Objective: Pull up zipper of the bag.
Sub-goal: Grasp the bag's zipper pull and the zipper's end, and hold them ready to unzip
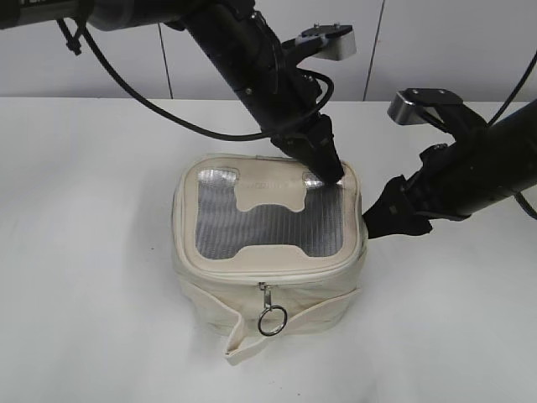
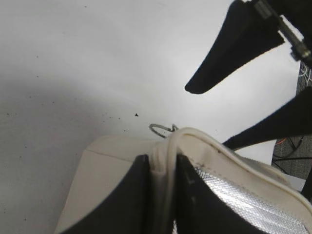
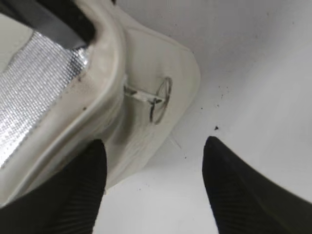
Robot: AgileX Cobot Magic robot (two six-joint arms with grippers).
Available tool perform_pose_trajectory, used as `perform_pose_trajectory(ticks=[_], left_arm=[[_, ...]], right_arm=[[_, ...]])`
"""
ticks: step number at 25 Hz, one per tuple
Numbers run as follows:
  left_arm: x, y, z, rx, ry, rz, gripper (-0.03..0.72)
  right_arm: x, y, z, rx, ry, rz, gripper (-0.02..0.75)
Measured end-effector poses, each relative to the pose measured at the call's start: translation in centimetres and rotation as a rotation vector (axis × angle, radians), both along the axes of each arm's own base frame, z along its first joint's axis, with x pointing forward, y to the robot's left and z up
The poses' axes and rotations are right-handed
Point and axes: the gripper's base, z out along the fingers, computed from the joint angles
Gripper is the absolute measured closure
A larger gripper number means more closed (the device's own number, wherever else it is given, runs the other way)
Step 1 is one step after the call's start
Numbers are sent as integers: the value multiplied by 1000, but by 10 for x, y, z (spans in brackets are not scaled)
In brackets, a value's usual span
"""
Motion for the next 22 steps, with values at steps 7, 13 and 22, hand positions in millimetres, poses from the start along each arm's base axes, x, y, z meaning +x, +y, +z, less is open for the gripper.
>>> perform_pose_trajectory(ticks=[7,13,22], left_arm=[[0,0,0,0,1,-1,577],[0,0,0,0,0,0,577],[0,0,0,0,-2,1,577]], right_arm=[[6,3,0,14,-90,48,233],[13,6,-18,28,-81,43,316],[20,9,-28,58,-81,27,715]])
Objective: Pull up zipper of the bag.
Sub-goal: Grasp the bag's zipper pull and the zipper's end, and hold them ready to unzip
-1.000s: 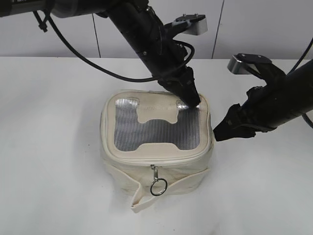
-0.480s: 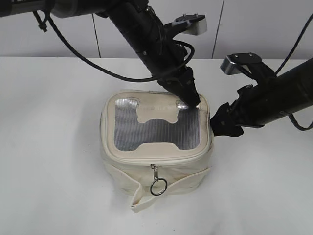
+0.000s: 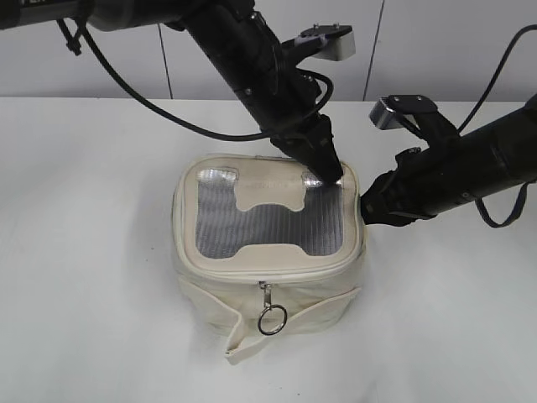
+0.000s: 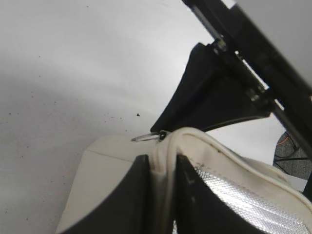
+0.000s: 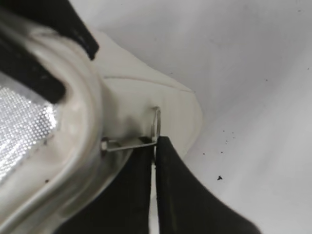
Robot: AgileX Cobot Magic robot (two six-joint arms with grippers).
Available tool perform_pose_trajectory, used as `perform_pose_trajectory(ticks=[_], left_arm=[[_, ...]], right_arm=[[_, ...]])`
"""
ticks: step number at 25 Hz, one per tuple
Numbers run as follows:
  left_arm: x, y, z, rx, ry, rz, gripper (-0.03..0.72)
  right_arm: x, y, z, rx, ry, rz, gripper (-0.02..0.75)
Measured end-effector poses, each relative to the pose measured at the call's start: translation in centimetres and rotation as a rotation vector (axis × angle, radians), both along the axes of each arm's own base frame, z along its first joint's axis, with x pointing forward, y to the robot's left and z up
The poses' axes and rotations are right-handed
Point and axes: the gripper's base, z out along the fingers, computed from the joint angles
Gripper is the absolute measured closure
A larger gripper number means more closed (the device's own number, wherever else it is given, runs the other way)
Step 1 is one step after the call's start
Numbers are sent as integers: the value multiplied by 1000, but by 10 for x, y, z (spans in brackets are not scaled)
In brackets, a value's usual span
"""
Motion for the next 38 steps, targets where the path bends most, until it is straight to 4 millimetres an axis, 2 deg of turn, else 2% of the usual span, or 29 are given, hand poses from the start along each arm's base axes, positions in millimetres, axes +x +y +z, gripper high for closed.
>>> perform_pose_trajectory(ticks=[8,26,38], left_arm=[[0,0,0,0,-4,2,577],[-1,-1,0,4,10,9,580],[-2,-1,0,4,14,8,580]], right_arm=[[-1,-3,3,-10,51,-74,733],[-14,-3,7,-18,215,-72,733],[-31,-7,37,-38,199,-5,733]])
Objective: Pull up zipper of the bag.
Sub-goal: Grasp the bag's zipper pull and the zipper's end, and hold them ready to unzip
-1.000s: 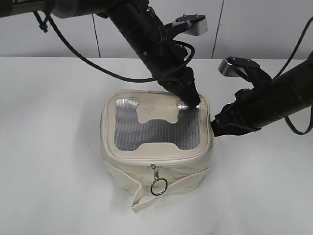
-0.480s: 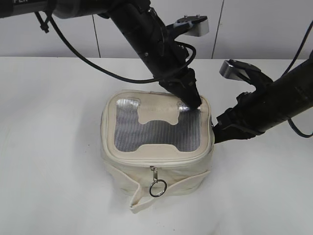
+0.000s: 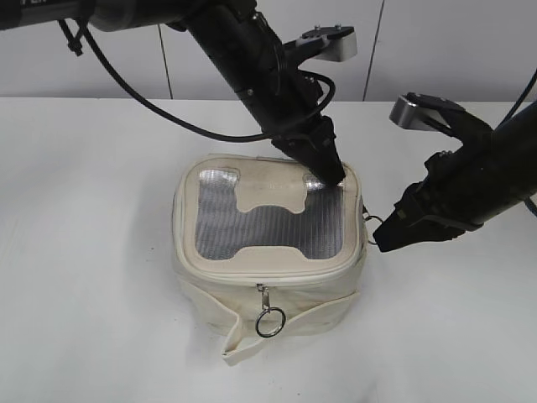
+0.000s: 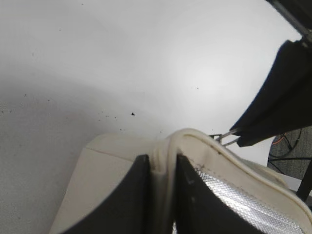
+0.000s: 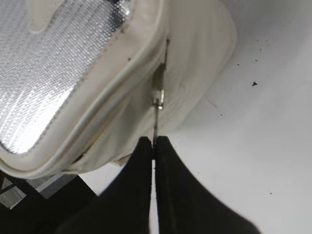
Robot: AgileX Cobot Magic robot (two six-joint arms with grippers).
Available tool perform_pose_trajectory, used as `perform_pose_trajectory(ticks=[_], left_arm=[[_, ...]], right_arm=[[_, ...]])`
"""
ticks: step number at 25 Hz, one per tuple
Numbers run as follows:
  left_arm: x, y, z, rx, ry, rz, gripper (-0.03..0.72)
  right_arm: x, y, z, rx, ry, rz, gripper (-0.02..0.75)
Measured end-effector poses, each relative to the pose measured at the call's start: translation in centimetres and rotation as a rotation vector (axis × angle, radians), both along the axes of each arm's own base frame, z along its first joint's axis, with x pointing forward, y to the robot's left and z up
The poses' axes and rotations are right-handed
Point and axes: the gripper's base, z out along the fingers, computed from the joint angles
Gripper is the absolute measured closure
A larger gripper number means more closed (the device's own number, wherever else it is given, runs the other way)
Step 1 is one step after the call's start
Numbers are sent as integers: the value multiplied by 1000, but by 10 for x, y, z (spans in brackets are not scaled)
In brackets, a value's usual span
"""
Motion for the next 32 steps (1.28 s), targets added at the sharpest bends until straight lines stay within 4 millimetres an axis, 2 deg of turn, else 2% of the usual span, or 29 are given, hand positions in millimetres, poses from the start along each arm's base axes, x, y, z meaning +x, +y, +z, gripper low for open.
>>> perform_pose_trajectory(ticks=[16,32], left_arm=[[0,0,0,7,12,10,580],[-3,1,0,13,32,5,583]], right_arm=[[-33,-1,28,35,14,96,733],[-77,51,28,11,102,350,733]])
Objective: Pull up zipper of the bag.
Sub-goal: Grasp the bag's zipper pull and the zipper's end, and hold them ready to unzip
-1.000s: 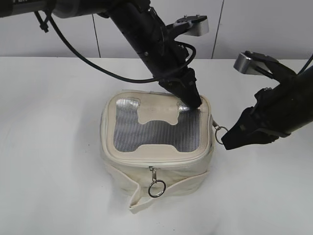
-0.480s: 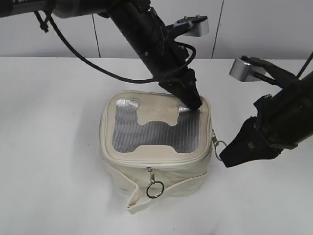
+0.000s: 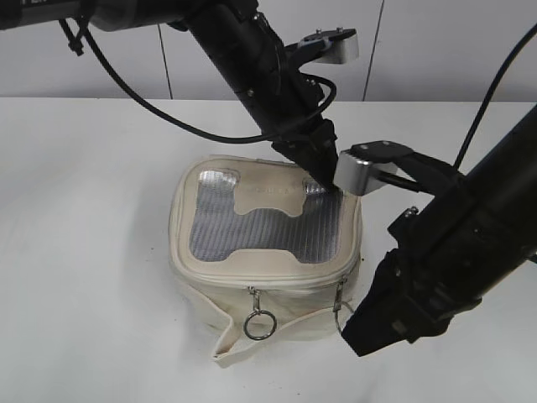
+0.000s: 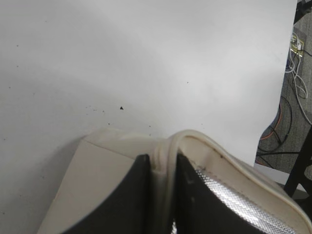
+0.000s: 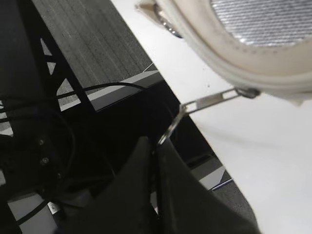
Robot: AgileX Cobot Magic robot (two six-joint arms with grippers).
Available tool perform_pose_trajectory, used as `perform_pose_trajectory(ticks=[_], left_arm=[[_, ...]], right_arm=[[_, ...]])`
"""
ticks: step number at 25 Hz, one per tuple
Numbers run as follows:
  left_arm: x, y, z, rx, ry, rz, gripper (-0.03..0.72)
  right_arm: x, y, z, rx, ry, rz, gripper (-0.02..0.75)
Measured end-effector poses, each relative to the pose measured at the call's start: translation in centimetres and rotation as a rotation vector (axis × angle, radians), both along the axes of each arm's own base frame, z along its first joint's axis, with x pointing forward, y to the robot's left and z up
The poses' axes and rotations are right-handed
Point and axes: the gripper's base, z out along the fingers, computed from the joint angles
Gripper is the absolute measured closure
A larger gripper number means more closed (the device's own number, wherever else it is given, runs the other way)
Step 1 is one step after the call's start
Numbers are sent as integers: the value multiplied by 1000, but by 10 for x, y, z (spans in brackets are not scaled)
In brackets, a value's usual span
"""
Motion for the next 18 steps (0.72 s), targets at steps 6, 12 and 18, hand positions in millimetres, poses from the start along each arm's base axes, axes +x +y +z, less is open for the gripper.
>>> perform_pose_trajectory(ticks=[6,12,18], left_arm=[[0,0,0,1,0,0,583],[0,0,0,1,0,0,584],[0,0,0,3,0,-1,584]], right_arm=[[-13,20,1,19,-31,49,733],[-22,45,3,69,-138,62,733],[-18,67,16,115,-213,90,733]])
